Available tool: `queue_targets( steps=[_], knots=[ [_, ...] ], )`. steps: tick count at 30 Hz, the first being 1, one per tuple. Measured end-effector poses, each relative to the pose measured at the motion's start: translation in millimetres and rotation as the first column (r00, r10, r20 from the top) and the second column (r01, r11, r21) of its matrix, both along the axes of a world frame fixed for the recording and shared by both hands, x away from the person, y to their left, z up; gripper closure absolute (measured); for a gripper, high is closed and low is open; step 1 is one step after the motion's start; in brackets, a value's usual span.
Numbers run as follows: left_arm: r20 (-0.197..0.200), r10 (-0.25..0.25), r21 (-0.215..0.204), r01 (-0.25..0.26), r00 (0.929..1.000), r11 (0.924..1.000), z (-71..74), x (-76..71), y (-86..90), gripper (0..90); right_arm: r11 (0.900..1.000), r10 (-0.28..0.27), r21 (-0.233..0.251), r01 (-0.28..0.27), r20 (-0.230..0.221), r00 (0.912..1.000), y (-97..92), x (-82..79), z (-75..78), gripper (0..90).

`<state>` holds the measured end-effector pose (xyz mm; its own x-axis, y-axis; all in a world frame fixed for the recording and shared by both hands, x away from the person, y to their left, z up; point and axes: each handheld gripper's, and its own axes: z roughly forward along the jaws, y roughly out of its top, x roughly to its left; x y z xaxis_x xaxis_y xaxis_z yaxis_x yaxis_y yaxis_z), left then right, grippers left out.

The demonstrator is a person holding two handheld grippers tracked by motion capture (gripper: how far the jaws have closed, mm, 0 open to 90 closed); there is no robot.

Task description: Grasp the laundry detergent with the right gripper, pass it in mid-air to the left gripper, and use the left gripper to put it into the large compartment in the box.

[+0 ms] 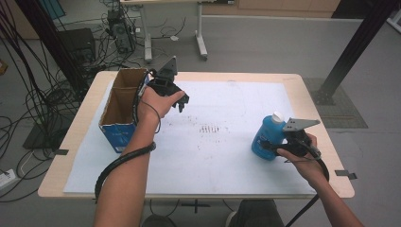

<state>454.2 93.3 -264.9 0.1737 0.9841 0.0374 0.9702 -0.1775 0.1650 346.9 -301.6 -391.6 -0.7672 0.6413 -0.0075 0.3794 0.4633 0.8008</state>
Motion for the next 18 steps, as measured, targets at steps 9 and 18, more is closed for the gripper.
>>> queue_targets(
  steps=[9,18],
  knots=[
    [0.001,0.0,0.004,0.0,1.0,1.0,-0.4,-0.5,-0.8,5.7,1.0,0.002,0.001,-0.002,0.002,1.0,-0.4,0.0,-0.3,41.3],
    [0.008,0.004,0.001,-0.004,1.0,1.0,1.8,-1.8,0.6,5.7,1.0,0.0,-0.002,0.0,0.0,1.0,0.2,-0.2,0.1,41.3]
  ],
)
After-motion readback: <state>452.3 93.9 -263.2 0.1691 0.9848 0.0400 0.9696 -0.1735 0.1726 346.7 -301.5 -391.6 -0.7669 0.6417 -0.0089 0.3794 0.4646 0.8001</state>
